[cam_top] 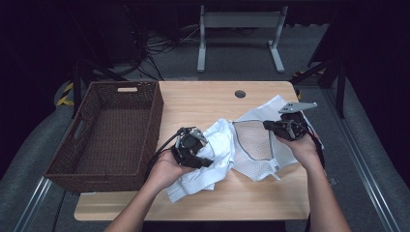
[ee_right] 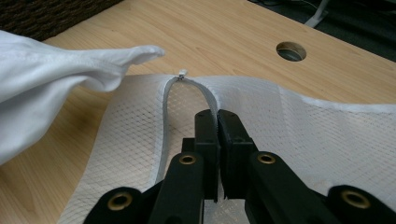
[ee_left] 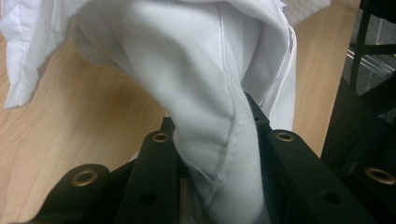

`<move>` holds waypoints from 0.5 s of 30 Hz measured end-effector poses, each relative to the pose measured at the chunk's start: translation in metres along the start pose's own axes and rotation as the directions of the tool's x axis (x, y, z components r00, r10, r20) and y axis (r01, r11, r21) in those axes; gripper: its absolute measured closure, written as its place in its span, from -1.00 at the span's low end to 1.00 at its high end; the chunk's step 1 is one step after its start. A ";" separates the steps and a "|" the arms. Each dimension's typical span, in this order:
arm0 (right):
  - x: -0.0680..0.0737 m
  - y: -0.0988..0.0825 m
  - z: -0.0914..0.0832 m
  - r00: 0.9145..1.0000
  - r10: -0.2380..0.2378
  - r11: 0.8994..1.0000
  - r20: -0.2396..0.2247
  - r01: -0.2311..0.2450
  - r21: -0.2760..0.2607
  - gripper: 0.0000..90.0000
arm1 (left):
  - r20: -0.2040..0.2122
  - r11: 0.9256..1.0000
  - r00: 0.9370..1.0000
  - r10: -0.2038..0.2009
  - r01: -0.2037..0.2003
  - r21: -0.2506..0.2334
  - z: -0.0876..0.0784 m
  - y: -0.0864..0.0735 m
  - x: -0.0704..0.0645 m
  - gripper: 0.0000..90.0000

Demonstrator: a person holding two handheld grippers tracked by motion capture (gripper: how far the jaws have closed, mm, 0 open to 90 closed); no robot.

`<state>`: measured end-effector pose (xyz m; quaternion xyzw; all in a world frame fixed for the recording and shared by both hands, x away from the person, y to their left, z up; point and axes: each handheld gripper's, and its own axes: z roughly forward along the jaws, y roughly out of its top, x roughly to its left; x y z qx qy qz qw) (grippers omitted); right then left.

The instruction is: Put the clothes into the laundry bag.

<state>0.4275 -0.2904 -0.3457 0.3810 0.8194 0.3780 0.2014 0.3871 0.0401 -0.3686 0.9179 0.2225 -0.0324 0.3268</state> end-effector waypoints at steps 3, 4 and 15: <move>0.000 0.000 0.000 1.000 -0.003 1.000 -0.002 0.003 0.000 0.93 | 0.012 1.000 1.000 0.019 -0.019 0.003 0.002 0.003 -0.005 0.65; 0.001 0.000 0.001 1.000 -0.004 1.000 -0.002 0.004 0.000 0.93 | 0.017 0.999 0.999 0.031 -0.032 0.009 0.004 0.004 -0.007 0.65; 0.007 0.002 0.002 0.999 -0.022 1.000 -0.032 0.022 0.002 0.93 | 0.061 0.993 0.991 0.118 -0.119 0.021 0.011 0.011 -0.020 0.65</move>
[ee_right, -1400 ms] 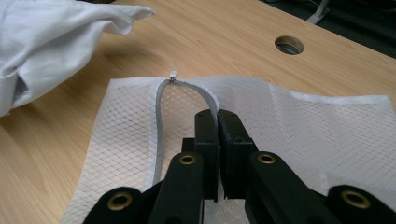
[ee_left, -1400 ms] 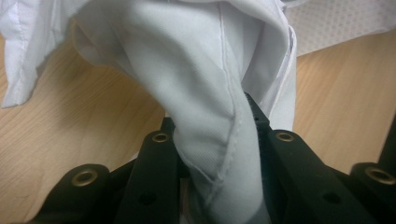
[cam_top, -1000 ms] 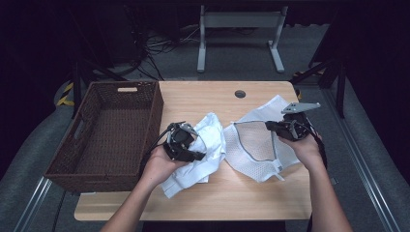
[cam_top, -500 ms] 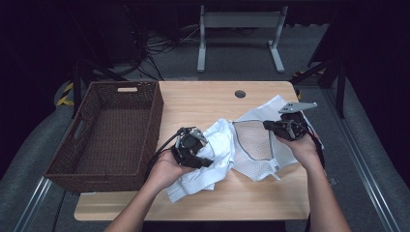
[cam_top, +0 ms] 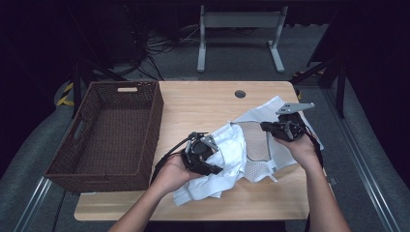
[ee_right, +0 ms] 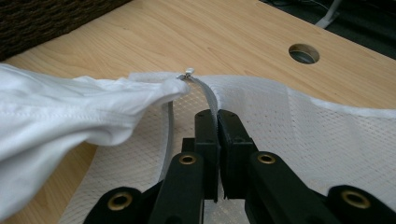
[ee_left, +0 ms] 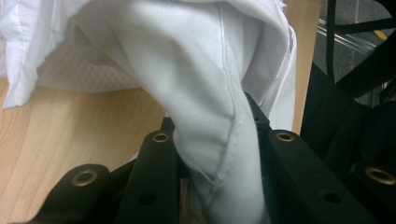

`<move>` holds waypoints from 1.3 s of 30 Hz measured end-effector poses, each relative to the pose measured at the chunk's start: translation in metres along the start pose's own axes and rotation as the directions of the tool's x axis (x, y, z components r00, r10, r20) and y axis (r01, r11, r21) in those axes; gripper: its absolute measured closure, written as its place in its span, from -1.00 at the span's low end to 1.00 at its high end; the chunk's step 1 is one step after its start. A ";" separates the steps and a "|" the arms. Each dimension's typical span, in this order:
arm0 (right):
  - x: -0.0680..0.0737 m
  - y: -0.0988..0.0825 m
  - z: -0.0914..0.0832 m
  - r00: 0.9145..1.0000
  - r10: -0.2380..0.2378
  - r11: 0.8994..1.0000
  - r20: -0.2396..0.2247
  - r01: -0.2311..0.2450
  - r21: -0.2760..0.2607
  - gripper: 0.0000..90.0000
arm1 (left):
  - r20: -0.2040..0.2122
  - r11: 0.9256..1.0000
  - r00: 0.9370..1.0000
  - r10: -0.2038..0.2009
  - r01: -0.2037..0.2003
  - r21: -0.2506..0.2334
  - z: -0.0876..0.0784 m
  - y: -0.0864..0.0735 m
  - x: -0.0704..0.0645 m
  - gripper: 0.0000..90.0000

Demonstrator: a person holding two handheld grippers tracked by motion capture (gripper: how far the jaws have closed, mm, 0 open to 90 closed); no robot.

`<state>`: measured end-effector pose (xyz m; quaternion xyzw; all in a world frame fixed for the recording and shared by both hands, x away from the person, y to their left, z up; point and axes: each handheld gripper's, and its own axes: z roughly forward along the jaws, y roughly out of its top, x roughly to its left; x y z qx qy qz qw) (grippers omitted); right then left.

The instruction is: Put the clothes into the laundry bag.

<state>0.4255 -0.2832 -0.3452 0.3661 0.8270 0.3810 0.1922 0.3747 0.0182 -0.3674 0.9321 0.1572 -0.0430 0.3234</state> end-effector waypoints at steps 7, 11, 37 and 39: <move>0.009 0.004 0.002 0.999 -0.034 0.999 -0.036 0.034 0.007 0.93 | -0.003 1.000 1.000 0.020 -0.020 0.014 0.005 0.000 0.001 0.65; 0.013 0.005 0.003 0.998 -0.047 0.999 -0.048 0.047 0.013 0.93 | -0.007 0.999 1.000 0.023 -0.023 0.023 0.006 0.000 0.002 0.65; 0.050 0.017 0.013 0.971 -0.151 0.986 -0.185 0.161 0.038 0.93 | -0.029 0.999 0.999 0.032 -0.031 0.025 0.022 0.009 0.023 0.65; 0.051 0.018 0.013 0.969 -0.154 0.986 -0.194 0.164 0.035 0.93 | -0.029 0.999 0.999 0.026 -0.025 0.036 0.026 0.010 0.026 0.65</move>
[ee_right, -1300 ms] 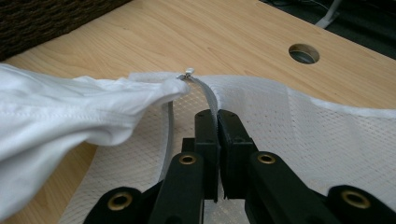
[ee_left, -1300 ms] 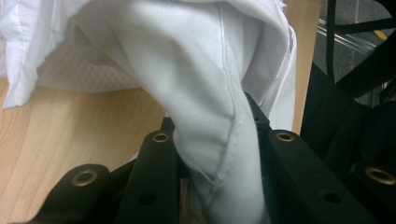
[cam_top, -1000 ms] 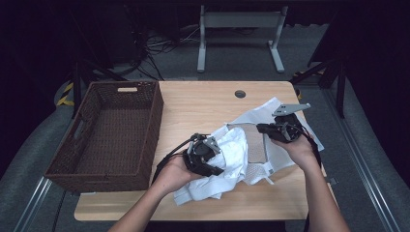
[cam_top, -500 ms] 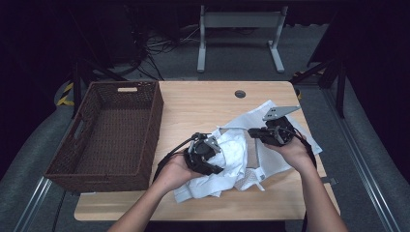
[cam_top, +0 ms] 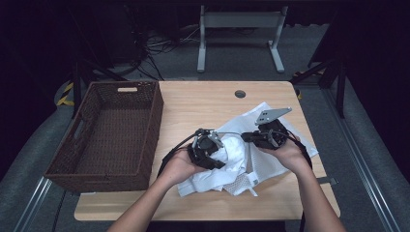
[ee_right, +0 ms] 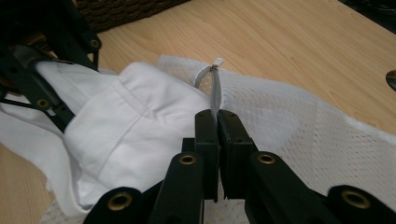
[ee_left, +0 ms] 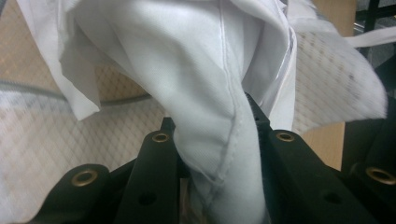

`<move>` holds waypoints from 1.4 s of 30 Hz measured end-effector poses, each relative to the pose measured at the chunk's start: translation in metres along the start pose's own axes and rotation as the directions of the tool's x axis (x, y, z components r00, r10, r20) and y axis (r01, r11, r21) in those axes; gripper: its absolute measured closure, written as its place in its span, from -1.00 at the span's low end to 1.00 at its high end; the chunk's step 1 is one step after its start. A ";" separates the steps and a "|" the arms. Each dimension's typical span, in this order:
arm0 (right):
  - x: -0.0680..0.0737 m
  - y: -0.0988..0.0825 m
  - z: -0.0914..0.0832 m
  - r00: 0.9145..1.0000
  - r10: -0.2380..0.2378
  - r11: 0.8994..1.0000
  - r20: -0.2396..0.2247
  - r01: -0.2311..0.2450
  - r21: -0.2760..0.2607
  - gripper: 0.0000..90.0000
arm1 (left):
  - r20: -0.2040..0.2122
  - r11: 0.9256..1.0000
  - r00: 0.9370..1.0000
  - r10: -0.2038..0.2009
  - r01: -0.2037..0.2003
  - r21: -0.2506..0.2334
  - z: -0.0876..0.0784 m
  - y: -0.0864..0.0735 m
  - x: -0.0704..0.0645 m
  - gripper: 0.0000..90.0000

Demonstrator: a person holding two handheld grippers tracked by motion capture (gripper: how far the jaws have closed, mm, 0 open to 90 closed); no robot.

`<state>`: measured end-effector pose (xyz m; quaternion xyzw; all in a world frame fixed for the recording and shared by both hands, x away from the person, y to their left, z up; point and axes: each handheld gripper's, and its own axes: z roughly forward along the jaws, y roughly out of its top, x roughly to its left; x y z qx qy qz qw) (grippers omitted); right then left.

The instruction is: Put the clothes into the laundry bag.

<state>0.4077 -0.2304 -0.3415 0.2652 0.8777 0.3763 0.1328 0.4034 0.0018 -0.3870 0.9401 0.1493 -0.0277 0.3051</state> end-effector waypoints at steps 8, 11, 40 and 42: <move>0.002 0.001 0.003 1.000 -0.008 1.000 -0.008 0.008 0.004 0.93 | -0.009 0.999 1.000 -0.028 0.028 0.030 0.020 0.004 0.014 0.64; 0.002 -0.001 0.005 1.000 -0.004 1.000 -0.009 0.004 0.011 0.93 | -0.009 0.998 0.999 -0.037 0.037 0.052 0.032 0.004 0.017 0.61; -0.004 -0.009 0.005 1.000 0.013 1.000 0.011 -0.013 0.029 0.93 | -0.066 0.991 0.990 -0.127 0.123 -0.058 -0.016 -0.061 0.001 -0.59; -0.004 -0.010 0.005 1.000 0.016 0.999 0.014 -0.016 0.031 0.93 | -0.064 0.989 0.988 -0.140 0.137 -0.053 -0.014 -0.069 -0.001 -0.61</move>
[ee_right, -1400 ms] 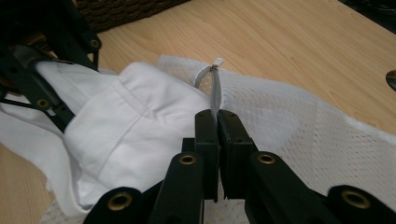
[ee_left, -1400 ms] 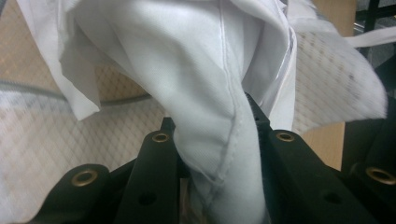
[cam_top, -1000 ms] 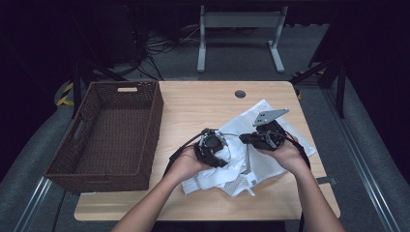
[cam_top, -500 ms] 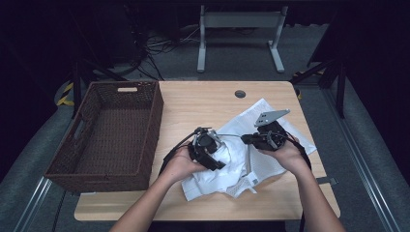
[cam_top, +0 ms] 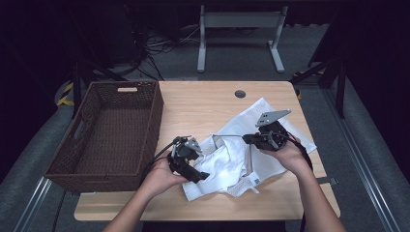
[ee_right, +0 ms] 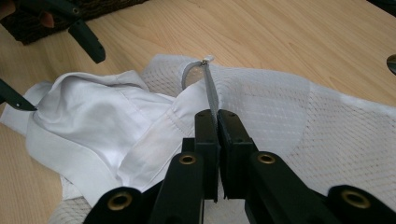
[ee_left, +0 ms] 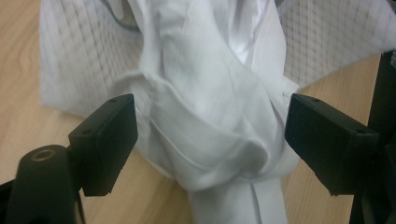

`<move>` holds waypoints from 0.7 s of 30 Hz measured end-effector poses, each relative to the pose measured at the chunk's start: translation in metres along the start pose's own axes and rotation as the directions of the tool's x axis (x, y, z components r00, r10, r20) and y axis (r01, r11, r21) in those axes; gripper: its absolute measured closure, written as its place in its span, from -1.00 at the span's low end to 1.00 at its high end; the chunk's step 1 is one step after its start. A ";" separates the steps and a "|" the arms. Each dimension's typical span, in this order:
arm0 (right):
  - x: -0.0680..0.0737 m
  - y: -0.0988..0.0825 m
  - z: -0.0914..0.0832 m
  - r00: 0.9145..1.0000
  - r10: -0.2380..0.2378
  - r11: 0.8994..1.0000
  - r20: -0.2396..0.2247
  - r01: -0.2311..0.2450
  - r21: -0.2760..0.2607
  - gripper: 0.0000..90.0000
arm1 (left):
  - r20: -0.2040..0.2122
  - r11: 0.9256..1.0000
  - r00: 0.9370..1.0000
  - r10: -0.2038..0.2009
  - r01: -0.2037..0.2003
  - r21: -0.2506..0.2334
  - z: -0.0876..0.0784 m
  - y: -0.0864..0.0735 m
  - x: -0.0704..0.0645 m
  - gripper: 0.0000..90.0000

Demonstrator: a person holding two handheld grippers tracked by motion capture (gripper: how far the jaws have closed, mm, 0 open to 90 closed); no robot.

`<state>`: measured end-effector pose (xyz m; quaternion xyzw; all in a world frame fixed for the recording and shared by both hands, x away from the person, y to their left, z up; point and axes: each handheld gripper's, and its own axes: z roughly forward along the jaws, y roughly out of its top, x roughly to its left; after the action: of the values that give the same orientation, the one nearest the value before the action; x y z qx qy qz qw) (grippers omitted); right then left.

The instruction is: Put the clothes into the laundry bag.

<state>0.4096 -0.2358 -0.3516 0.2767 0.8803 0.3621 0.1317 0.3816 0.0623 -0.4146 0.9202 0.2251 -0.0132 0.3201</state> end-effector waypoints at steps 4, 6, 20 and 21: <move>-0.001 -0.001 -0.001 1.000 0.002 1.000 0.003 -0.002 0.000 0.93 | 0.010 1.000 1.000 -0.004 0.004 0.025 0.008 -0.006 -0.003 -0.68; -0.001 -0.002 -0.001 1.000 0.001 1.000 0.004 -0.001 0.001 0.93 | 0.010 0.999 1.000 0.000 0.000 0.037 0.013 -0.006 -0.004 -0.69; -0.001 -0.002 0.001 1.000 -0.003 1.000 0.010 0.003 0.011 0.93 | 0.092 0.994 0.995 -0.025 0.015 0.108 0.027 -0.009 0.002 -0.13; -0.001 -0.002 0.001 1.000 -0.002 1.000 0.011 0.002 0.011 0.93 | 0.100 0.994 0.995 -0.028 0.017 0.110 0.027 -0.009 0.002 0.03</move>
<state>0.4097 -0.2374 -0.3539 0.2786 0.8819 0.3555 0.1351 0.3831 0.0533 -0.4419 0.9319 0.2178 -0.0756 0.2801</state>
